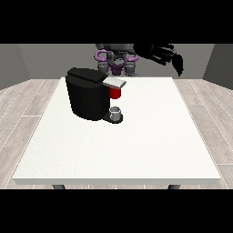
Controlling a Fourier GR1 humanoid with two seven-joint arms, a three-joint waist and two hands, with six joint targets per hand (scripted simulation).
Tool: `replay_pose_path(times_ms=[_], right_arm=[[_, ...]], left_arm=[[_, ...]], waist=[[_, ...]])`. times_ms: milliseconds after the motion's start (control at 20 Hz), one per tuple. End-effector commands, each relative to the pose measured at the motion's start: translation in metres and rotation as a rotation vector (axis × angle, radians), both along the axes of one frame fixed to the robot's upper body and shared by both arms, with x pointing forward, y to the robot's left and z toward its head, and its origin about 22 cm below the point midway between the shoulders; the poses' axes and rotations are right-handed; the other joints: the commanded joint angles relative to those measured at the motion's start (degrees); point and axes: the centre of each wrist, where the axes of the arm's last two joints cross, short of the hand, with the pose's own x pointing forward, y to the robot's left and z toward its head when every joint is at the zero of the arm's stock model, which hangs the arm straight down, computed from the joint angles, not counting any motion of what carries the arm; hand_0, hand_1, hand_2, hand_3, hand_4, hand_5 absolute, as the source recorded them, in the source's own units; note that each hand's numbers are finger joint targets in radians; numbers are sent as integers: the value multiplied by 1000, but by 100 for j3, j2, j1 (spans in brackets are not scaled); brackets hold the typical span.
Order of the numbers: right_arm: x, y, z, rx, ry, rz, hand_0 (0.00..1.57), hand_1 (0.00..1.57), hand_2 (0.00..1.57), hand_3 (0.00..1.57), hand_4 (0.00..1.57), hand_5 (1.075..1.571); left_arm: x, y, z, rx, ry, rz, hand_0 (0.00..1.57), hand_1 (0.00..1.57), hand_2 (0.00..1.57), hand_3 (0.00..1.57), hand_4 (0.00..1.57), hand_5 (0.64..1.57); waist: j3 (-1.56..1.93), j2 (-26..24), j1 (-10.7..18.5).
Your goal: Insert the coffee pod into the coffee machine and close the lid
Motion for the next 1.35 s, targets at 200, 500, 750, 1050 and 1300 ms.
replay_pose_path(times_ms=[200, 500, 750, 1050, 1300], right_arm=[[7, -7, 32, 41, -70, -16, 0, 0, 0, 0, 0, 1571], [15, -5, -4, 55, -7, 1, 0, 0, 0, 0, 133, 1571], [14, 6, -5, 75, 10, 51, 0, 0, 0, 0, 0, 1571], [-3, 46, -68, 99, 0, 218, 0, 0, 0, 0, 172, 1571], [-17, 46, -97, 140, 63, 296, 0, 0, 0, 0, 259, 1571]], left_arm=[[8, -5, 23, 24, -56, -58, 0, 0, 0, 0, 297, 1571], [5, -13, 31, 6, -83, -68, 0, 0, 0, 0, 341, 1571], [-5, -30, 13, 28, -20, -90, 0, 0, 0, 0, 246, 1571], [-8, -8, -4, 5, 53, -28, 0, 0, 0, 0, 266, 1571], [-15, 7, -50, -28, 146, 55, 0, 0, 0, 0, 266, 1571]], waist=[[1, 456, 342], [1, 408, 303], [2, 106, 186], [3, -305, -266], [0, -797, -704]])
